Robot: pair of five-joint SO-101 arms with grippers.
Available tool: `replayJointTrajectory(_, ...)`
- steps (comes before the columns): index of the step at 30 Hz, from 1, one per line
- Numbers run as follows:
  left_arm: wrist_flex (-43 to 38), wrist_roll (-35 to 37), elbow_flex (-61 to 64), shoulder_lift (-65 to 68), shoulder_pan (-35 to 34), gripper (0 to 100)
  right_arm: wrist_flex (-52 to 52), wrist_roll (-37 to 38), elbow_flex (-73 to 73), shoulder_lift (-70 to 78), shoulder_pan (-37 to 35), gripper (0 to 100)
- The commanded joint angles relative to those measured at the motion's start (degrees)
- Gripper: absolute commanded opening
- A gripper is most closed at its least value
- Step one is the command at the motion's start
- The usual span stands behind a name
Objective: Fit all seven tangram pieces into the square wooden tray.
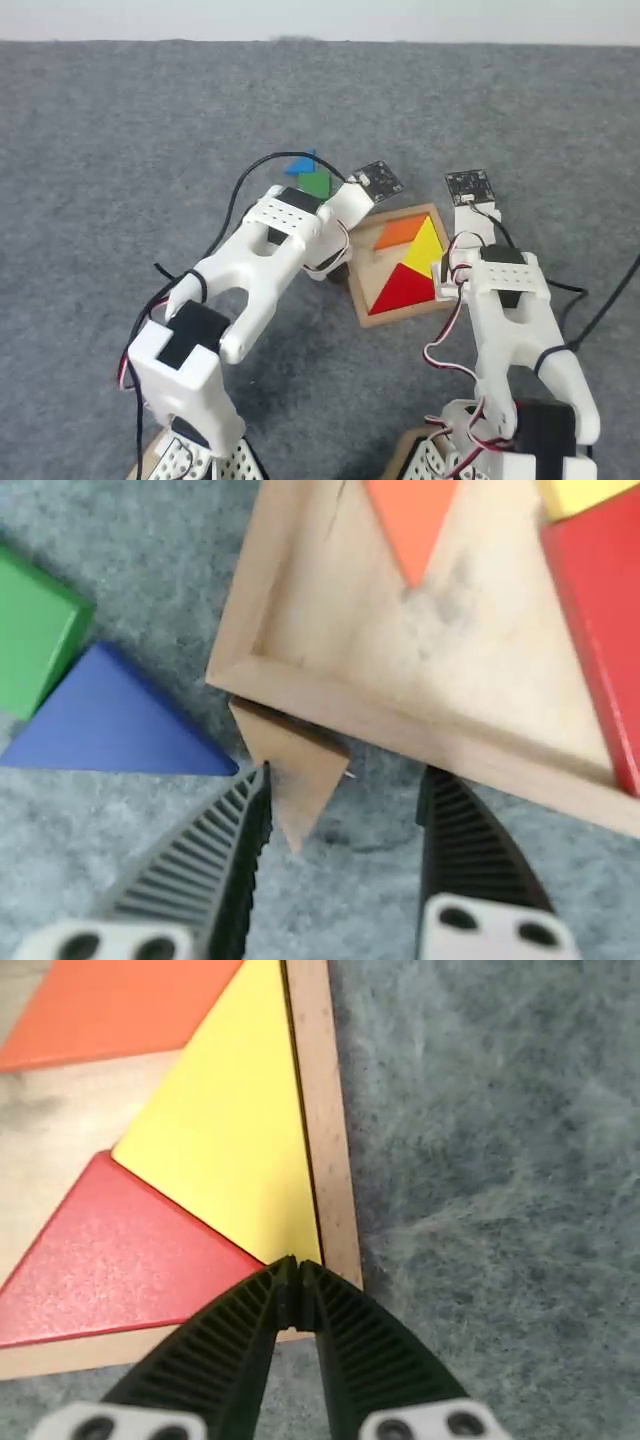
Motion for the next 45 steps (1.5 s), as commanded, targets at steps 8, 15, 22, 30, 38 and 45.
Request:
replayJointTrajectory(8,-0.5,1.5,-10.7,8.4,-2.5,23,-0.7,0.6,-0.2,-2.8,0.0,0.7)
replayJointTrajectory(15,3.1,4.1,-16.1,12.0,-2.4,22,-0.8,0.6,-0.2,-2.8,0.0,0.7)
replayJointTrajectory(22,10.3,4.0,-15.8,12.4,-3.3,14,-0.8,0.6,-0.2,-2.9,0.2,0.7)
replayJointTrajectory(30,11.3,4.0,-13.6,12.0,-3.3,14,-0.7,0.6,-0.2,-3.1,0.2,0.7)
replayJointTrajectory(38,12.2,3.9,-13.7,11.7,-5.5,27,2.0,0.6,-0.6,-5.1,0.6,0.7)
replayJointTrajectory(45,5.1,0.1,-4.1,2.5,-6.5,29,6.2,1.4,4.8,-21.4,9.7,0.8)
